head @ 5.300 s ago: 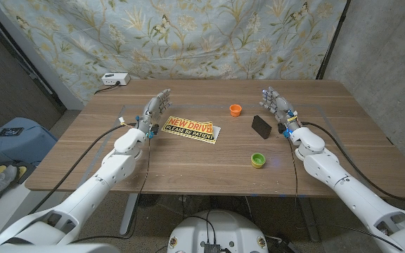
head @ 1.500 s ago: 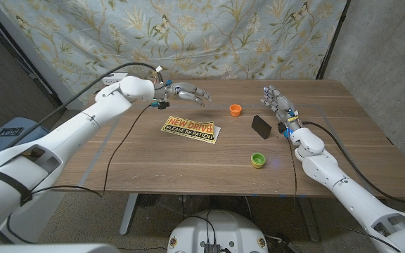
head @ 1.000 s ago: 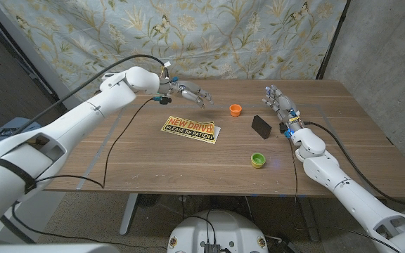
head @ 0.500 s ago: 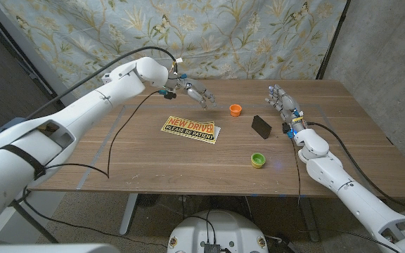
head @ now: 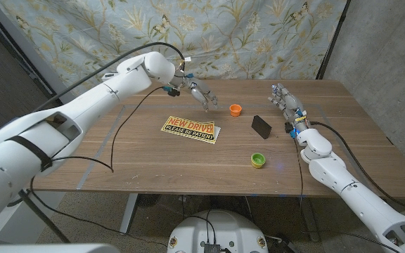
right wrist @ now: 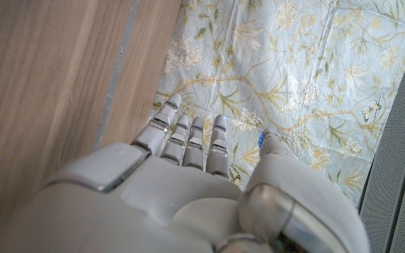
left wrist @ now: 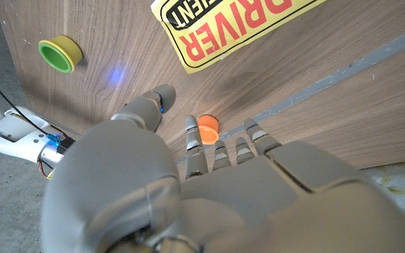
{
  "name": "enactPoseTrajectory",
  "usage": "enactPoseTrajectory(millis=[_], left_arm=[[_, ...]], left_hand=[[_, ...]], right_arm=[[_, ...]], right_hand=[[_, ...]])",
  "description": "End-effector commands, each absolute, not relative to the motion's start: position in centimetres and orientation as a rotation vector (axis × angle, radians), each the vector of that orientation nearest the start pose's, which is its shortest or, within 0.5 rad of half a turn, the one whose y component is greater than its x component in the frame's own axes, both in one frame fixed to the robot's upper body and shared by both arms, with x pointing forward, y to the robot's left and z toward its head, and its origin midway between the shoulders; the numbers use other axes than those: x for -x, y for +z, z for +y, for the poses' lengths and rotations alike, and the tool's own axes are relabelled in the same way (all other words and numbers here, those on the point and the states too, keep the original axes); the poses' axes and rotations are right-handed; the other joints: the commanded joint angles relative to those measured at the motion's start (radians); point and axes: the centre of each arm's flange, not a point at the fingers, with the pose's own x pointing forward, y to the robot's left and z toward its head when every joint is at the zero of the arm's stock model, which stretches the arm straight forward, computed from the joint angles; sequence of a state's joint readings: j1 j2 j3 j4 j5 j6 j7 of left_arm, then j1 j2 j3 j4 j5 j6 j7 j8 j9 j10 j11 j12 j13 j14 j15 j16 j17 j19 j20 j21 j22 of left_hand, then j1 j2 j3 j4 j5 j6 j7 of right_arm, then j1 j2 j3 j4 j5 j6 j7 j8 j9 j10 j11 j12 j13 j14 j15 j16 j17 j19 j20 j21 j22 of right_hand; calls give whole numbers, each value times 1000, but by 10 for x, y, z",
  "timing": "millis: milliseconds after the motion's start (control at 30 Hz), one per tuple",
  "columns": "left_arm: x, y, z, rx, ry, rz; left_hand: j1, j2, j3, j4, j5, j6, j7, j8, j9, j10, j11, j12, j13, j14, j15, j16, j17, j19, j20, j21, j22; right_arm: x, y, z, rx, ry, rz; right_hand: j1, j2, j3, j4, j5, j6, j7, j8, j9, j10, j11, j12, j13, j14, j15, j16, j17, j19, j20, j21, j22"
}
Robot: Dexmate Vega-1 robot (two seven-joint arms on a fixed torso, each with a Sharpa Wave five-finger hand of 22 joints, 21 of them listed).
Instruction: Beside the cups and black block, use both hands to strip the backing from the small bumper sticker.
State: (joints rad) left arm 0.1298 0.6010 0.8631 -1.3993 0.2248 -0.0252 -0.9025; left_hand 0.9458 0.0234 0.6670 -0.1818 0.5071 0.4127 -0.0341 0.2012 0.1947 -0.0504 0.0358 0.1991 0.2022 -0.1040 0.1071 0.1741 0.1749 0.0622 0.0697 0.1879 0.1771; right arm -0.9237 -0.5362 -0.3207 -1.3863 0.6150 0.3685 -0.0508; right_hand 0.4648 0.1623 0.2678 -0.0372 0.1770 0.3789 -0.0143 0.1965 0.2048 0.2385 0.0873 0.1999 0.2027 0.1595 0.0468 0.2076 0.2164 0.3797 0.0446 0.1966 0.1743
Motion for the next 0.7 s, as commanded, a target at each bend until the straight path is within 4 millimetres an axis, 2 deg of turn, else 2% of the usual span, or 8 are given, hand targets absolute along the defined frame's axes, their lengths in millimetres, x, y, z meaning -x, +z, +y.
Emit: enactPoseTrajectory(millis=[33, 700], left_arm=[[-628, 146, 111, -1682, -835, -286], [-652, 139, 89, -1718, -885, -231]], left_hand=[[16, 2, -5, -1, 1, 11, 3, 7, 4, -8, -1, 3, 2, -5, 6, 5, 1, -8, 4, 6, 2], [42, 5, -14, 2, 1, 8, -3, 5, 6, -11, -7, 7, 2, -6, 2, 7, 1, -8, 1, 9, 2]], right_arm=[[-625, -23, -312, -39, 119, -693], [-634, -24, -314, -48, 123, -692]], right_hand=[[-1, 0, 7, -2, 4, 9, -1, 7, 0, 4, 8, 3, 2, 2, 6, 4, 2, 6, -5, 7, 4], [-2, 0, 10, -7, 5, 9, -1, 7, 0, 4, 8, 4, 2, 1, 7, 6, 3, 5, -5, 7, 4]])
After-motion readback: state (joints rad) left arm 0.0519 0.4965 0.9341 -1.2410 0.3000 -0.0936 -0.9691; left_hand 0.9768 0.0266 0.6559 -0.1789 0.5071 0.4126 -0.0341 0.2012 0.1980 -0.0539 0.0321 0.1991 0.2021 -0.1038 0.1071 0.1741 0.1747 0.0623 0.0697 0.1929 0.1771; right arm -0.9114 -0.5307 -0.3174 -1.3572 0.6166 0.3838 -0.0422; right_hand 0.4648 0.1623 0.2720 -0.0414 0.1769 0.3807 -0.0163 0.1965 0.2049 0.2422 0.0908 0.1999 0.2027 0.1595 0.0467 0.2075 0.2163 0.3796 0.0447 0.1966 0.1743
